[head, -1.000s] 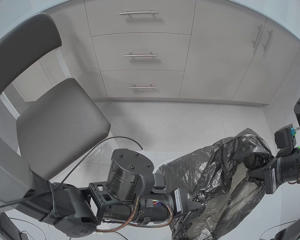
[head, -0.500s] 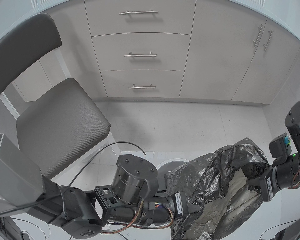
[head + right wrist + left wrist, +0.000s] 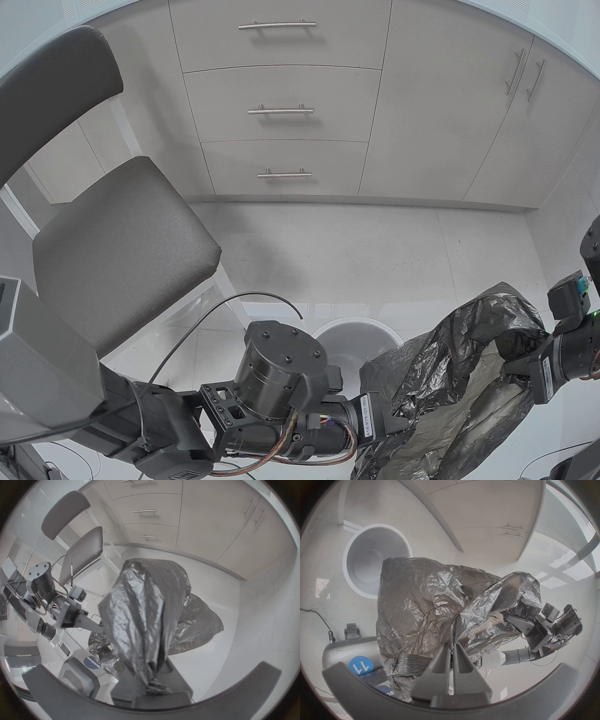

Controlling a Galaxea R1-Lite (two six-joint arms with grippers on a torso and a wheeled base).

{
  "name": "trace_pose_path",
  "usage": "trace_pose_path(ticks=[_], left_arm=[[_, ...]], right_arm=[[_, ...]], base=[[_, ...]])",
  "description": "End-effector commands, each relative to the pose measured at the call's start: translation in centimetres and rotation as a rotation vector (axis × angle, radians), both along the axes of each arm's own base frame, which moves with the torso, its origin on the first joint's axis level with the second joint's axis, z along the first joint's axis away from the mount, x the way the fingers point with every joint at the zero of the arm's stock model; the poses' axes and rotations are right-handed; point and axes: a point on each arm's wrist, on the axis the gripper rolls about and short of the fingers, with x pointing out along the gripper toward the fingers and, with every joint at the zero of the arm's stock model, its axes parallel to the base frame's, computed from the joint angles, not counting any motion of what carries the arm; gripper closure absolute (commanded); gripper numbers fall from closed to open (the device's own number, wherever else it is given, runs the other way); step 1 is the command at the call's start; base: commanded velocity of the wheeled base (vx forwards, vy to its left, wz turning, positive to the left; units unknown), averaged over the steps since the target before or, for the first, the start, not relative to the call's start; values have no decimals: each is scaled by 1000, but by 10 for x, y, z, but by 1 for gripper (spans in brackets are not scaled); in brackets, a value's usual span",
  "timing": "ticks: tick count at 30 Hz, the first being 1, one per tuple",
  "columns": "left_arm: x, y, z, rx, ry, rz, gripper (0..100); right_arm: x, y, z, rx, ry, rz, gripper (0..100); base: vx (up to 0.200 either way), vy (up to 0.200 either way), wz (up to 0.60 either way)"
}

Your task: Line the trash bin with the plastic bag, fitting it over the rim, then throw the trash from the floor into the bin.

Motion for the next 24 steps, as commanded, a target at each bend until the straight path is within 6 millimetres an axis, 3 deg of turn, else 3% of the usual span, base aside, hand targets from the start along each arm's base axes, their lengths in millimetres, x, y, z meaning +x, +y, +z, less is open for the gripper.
trace_pose_path(ticks=[1, 8, 16, 24], left_arm=[[8, 2, -12, 25, 3, 24, 100], [37, 23, -23, 15, -59, 147, 100], [49, 35, -39, 55, -203, 247, 100], [57, 45, -39, 51, -219, 300, 100]], right_arm=[[12, 13, -16, -14, 32, 8, 100], [36, 36, -38, 40, -55, 35, 100], [59, 48, -50, 52, -118, 43, 100], [76, 54, -71, 87, -153, 19, 100]], base=[[0, 0, 0], [0, 0, 0], [0, 0, 0], [0, 0, 0]])
